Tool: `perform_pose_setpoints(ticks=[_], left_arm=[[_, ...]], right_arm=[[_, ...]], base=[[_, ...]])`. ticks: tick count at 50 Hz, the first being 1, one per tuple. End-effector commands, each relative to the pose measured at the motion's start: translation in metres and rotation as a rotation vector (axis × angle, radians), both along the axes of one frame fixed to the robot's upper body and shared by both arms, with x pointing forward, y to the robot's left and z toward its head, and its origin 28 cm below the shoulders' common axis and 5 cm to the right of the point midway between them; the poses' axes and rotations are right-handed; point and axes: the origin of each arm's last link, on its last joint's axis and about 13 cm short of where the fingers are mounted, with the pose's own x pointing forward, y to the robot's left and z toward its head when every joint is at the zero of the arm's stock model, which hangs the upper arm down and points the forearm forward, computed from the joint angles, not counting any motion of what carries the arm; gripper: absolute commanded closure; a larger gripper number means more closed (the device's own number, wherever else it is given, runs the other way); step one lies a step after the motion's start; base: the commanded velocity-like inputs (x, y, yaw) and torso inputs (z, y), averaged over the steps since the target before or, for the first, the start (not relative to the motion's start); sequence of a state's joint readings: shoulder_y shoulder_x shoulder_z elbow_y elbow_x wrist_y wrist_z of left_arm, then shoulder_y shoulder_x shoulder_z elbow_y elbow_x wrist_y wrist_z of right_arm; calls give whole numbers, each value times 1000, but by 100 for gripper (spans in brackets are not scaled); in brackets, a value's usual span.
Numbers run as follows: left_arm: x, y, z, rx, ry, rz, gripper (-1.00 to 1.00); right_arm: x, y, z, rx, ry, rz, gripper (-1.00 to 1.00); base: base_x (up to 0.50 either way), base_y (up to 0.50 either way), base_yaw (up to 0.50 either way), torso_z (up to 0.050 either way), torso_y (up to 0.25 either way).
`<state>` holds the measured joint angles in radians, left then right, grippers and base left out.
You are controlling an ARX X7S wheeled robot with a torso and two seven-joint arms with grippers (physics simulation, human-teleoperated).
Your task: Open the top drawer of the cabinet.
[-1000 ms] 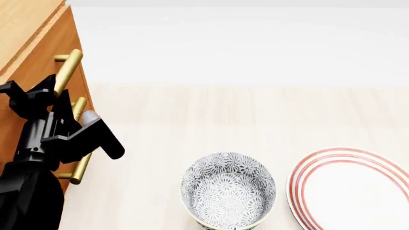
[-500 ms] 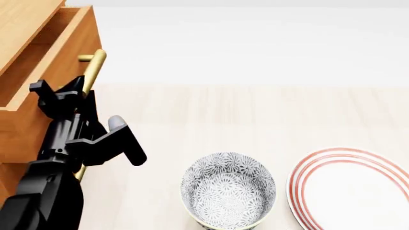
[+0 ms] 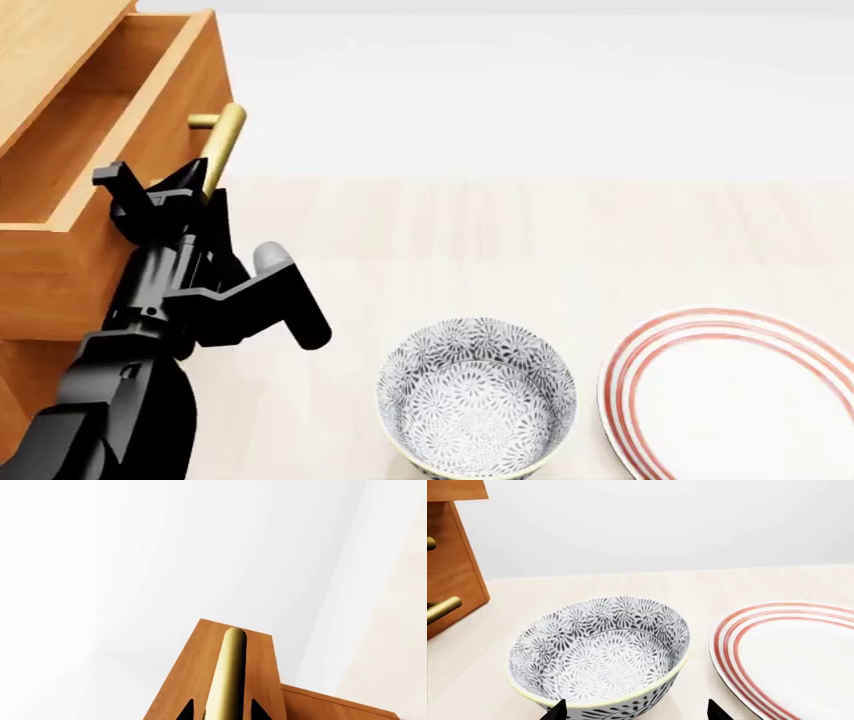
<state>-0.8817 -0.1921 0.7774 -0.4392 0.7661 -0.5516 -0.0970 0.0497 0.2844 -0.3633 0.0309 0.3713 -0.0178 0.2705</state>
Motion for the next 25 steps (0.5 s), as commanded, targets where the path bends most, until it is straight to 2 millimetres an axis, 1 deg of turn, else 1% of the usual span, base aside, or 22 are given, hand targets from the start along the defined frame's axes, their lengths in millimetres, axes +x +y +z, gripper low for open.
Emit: perform_pose_setpoints(ticks=[1,11,25], left_arm=[[-6,-41,8,-73,-10,-155,100],[-10,-51,14,-67,-19,-189,100],[-13,-57,14,-73,-21,-202,100]], right_arm=[[1,1,1,4,-16,7,-100],[2,0,1,7,-16,3,-100],[4,-1,2,12,-15,-5,-100]], base=[[0,0,-4,0,0],[-5,0,-1,0,3],[-8,0,0,0,4]])
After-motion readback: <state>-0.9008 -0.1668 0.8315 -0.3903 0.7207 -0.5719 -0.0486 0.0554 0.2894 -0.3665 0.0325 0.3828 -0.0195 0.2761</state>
